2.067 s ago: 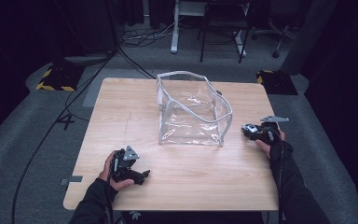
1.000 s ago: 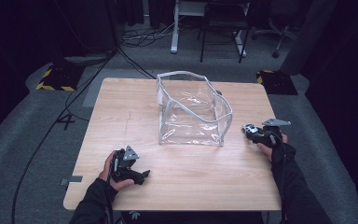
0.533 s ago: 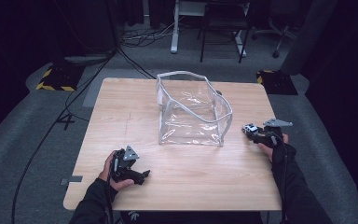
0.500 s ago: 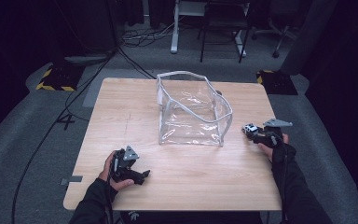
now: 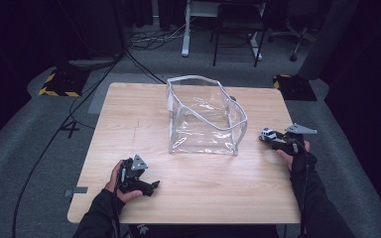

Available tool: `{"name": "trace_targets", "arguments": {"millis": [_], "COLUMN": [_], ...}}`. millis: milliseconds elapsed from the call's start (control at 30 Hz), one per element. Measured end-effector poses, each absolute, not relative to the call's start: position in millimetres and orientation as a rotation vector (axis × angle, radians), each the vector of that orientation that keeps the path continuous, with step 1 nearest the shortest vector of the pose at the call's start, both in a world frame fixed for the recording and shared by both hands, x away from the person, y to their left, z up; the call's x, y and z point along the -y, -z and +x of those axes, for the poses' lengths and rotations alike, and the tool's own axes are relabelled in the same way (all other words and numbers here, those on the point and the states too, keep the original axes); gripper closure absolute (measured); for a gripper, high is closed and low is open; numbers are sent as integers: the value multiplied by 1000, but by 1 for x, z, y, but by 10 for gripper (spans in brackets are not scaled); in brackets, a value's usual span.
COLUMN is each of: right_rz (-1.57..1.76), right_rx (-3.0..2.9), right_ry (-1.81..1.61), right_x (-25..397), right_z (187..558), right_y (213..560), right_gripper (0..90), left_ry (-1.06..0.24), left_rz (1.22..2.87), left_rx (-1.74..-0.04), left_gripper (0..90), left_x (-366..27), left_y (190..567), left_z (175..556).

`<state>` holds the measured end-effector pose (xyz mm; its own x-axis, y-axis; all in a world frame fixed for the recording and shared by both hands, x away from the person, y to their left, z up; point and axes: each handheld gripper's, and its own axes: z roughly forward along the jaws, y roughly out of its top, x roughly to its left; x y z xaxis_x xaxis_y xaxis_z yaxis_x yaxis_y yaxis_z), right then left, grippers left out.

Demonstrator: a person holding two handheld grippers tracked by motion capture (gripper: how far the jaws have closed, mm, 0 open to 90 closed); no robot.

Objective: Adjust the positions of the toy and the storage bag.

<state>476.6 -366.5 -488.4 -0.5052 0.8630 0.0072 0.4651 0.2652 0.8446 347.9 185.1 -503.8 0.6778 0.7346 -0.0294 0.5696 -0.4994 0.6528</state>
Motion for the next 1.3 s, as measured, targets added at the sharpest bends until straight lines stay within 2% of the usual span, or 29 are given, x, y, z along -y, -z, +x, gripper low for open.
{"name": "trace_targets", "arguments": {"millis": [100, 1300], "right_rz": [1185, 1177], "right_rx": [-2052, -2038], "right_ry": [-1226, -1224], "right_x": [366, 360], "right_z": [473, 471], "right_y": [482, 473], "right_gripper": [488, 488], "left_ry": [-333, -340], "left_rz": [2246, 2252], "left_rx": [-998, -991], "left_gripper": [2, 2], "left_x": [-185, -186], "left_y": [504, 504], "left_z": [348, 349]}}
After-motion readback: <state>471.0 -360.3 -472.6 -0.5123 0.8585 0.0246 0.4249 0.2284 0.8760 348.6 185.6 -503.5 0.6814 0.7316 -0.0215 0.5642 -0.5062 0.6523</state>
